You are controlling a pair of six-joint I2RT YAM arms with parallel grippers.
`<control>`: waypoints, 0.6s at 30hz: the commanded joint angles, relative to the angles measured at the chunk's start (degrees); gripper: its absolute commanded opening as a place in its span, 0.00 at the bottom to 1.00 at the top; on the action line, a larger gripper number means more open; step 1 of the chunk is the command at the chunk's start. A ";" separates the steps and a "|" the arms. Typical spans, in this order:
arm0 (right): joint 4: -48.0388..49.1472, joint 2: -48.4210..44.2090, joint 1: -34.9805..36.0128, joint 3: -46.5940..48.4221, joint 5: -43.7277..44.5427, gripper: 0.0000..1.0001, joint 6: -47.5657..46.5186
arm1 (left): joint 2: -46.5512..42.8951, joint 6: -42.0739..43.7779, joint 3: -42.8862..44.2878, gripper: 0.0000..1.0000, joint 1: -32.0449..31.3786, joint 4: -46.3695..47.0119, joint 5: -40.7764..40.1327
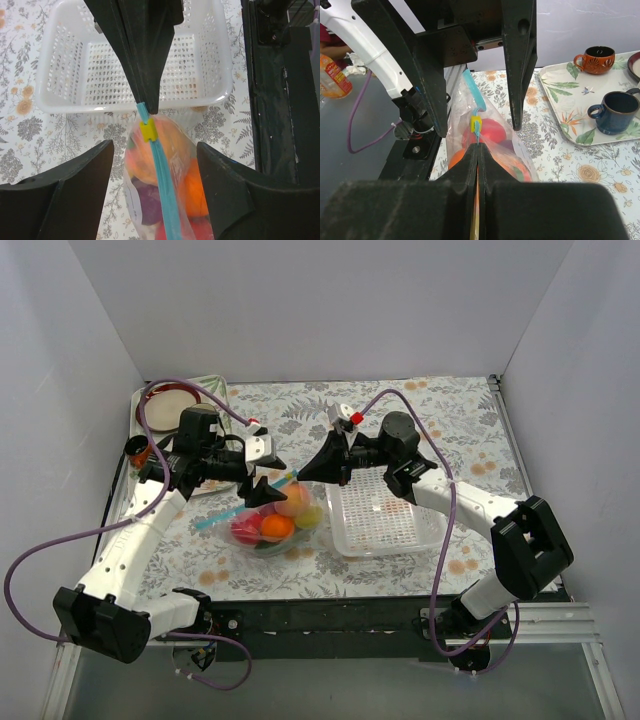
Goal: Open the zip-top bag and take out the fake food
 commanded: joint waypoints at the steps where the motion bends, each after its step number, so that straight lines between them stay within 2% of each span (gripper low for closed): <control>1: 2.03 -0.65 0.63 3.00 -0.04 0.02 0.62 | -0.58 -4.65 0.14 0.66 -0.89 7.15 0.21; 5: 0.71 -0.47 1.16 3.09 -0.04 0.01 -0.17 | 0.12 -8.34 1.45 0.62 -1.42 11.39 -0.59; 9: 0.27 -0.56 1.25 2.65 0.14 0.01 -0.78 | 0.65 -9.41 2.69 0.51 -1.42 12.01 -0.59; 12: -0.17 -0.65 1.25 2.56 0.32 0.01 -1.22 | 0.57 -11.34 2.78 0.38 -1.51 11.92 -1.11; 13: -0.34 -0.56 1.25 2.56 0.40 0.01 -1.31 | 0.48 -10.82 2.78 0.29 -1.51 11.23 -1.11; 17: -1.74 -0.82 1.25 2.65 0.84 0.01 -2.19 | 0.13 -8.36 3.39 0.09 -1.42 8.67 -2.61; 18: -2.19 -0.91 1.16 2.74 1.02 0.01 -3.15 | -0.05 -7.92 3.39 0.09 -1.51 8.15 -3.04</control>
